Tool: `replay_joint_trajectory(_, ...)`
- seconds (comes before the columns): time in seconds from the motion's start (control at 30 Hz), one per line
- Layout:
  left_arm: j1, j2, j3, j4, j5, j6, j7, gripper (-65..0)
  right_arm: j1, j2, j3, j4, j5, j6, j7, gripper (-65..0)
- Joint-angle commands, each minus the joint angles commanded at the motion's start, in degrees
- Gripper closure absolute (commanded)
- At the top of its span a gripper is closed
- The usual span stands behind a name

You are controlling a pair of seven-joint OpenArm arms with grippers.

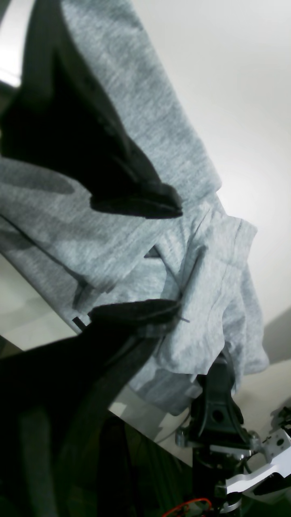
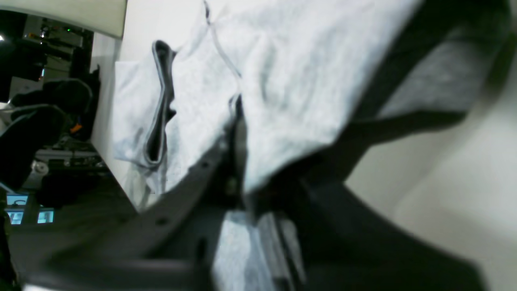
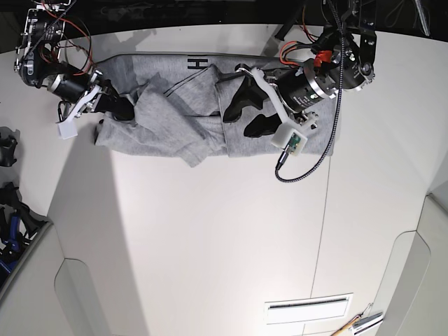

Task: Fold the T-shirt properly
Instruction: 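Carry the left-held strip end toward the right gripper, folding it over, then lift the folded bundle with both grippers toward the right arm's side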

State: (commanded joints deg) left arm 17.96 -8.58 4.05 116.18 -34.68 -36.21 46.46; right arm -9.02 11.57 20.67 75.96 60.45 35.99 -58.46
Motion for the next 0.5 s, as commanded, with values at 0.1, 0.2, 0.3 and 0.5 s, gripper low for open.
replay_joint_trajectory(0.1, -0.7, 0.0, -0.2, 0.0, 0.0, 0.0, 0.1, -35.4, 0.1, 0.2, 0.0, 0.3, 0.0, 0.00, 0.2, 0.0)
replay_joint_trajectory(0.2, -0.7, 0.0, -1.5, 0.1, 0.0, 0.0, 0.1, -35.4, 0.1, 1.2, 1.9, 2.6, -0.9, 0.02, 0.2, 0.0)
replay_joint_trajectory(0.3, -0.6, 0.0, -5.0, 0.1, 0.0, 0.0, 0.3, -35.2, 0.1, 3.9, 5.6, 6.2, -1.2, 0.02, 0.2, 0.0)
replay_joint_trajectory(0.5, 0.3, 0.0, -13.5, 0.1, -1.8, 0.0, 2.1, -35.2, 0.3, 11.2, 12.8, 11.5, -1.1, -0.20, 0.2, 0.0)
